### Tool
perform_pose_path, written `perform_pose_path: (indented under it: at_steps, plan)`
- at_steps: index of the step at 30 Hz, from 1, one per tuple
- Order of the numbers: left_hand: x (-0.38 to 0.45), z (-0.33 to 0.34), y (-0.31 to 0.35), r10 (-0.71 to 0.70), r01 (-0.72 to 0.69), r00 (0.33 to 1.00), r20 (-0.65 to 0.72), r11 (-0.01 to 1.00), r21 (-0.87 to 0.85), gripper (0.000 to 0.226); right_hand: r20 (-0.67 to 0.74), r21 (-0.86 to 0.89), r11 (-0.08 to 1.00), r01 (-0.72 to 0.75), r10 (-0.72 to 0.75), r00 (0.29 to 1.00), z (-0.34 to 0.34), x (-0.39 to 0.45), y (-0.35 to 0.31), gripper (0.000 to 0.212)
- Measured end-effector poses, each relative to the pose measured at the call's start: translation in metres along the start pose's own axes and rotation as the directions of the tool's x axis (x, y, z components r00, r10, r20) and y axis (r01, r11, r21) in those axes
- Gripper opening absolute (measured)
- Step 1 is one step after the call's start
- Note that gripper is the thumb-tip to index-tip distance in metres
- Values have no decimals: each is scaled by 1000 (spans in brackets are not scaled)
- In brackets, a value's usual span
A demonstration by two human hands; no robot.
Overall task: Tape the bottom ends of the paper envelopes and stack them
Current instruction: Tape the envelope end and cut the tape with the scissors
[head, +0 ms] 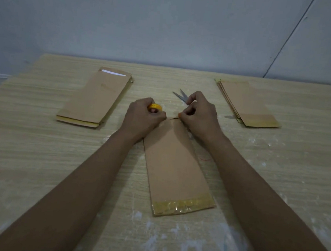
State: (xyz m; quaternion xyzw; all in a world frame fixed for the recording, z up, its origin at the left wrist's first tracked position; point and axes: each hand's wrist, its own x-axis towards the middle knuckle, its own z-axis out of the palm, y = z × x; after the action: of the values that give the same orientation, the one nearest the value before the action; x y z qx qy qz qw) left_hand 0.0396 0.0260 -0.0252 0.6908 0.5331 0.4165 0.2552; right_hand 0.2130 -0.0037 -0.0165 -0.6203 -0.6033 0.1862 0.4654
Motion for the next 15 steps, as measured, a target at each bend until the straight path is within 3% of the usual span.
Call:
perform_pose_path:
  at_steps: [15]
  plan:
    - [0, 3, 1, 1, -3, 1000, 21, 997, 83, 33, 70, -110, 992, 67, -59, 996, 1, 1, -5, 26]
